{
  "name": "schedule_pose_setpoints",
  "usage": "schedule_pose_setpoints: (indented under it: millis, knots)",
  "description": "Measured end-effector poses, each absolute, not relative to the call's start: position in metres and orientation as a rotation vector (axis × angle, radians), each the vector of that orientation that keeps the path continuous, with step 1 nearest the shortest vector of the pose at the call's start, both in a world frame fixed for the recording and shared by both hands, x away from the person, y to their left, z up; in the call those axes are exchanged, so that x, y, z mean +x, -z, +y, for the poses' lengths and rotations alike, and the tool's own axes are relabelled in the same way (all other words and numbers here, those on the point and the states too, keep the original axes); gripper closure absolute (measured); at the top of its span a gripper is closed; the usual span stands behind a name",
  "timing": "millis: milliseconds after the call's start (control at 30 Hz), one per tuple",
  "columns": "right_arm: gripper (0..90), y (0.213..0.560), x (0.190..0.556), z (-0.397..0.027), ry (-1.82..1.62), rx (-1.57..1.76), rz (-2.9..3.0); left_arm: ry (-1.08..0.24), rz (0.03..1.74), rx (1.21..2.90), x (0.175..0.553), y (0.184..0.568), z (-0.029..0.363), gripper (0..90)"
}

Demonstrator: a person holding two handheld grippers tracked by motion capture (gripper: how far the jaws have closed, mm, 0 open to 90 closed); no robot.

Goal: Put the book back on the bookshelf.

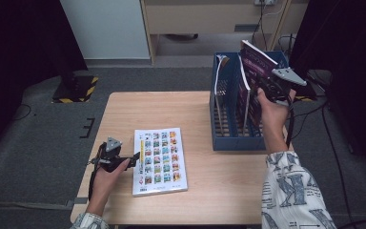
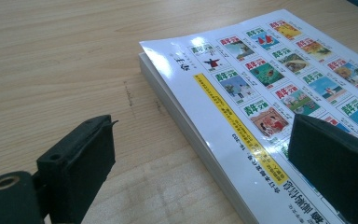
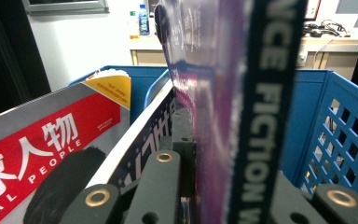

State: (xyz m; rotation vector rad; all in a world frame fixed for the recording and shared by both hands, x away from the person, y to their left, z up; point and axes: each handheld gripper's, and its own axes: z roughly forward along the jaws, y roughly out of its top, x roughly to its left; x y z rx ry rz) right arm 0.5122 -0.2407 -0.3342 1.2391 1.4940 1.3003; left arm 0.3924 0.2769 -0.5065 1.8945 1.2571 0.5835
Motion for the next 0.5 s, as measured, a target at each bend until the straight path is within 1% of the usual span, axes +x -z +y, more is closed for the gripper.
schedule_pose_setpoints:
  millis: [500]
  knots:
    - [84.2, 0.3396, 0.5106, -0.2412, -1.31, 1.229, 1.48, -0.583, 1.257, 1.895, 0.3922, 0.5063, 0.277, 7.0]
